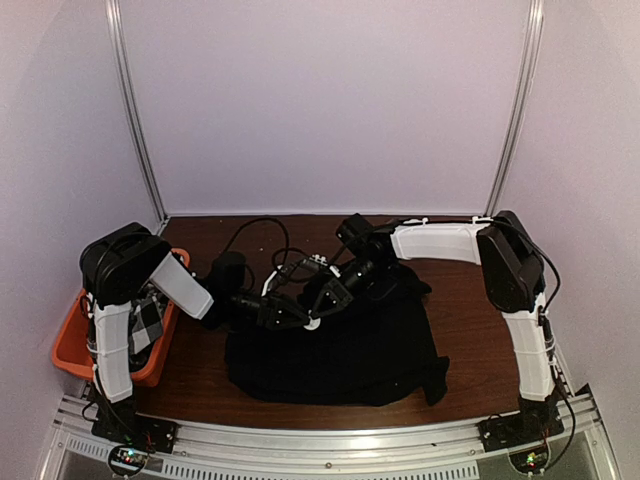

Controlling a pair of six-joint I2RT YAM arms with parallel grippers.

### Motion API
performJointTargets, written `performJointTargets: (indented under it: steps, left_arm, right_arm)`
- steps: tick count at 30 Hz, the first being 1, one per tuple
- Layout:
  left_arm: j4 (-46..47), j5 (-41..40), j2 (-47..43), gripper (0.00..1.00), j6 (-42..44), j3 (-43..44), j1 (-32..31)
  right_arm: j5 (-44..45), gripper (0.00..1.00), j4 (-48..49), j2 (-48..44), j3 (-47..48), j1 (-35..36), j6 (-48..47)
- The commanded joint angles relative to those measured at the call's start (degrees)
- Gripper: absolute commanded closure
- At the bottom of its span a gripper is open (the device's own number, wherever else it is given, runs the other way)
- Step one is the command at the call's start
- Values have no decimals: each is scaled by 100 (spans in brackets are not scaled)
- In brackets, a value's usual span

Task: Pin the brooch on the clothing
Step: Cross the brooch on the flattened clothing.

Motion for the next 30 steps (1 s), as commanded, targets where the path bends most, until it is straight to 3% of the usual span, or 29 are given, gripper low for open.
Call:
performJointTargets:
  steps: [1,21,24,30]
  left_arm:
    - [490,280,4,58,-67,-71,-151]
    - [1309,342,265,82,-628,-99,-151]
    - [1503,344,322,82,-774,-89,-151]
    - [2808,411,533,69,-1722,-157,-142]
  right_arm:
    - [-96,100,437,-240,-35,-58,114]
    - [-176,100,106,-269,-30,-58,-185]
    - [-232,100,99,-272,-56,-61,-185]
    - [-261,100,57,-272,-76,-59,-207]
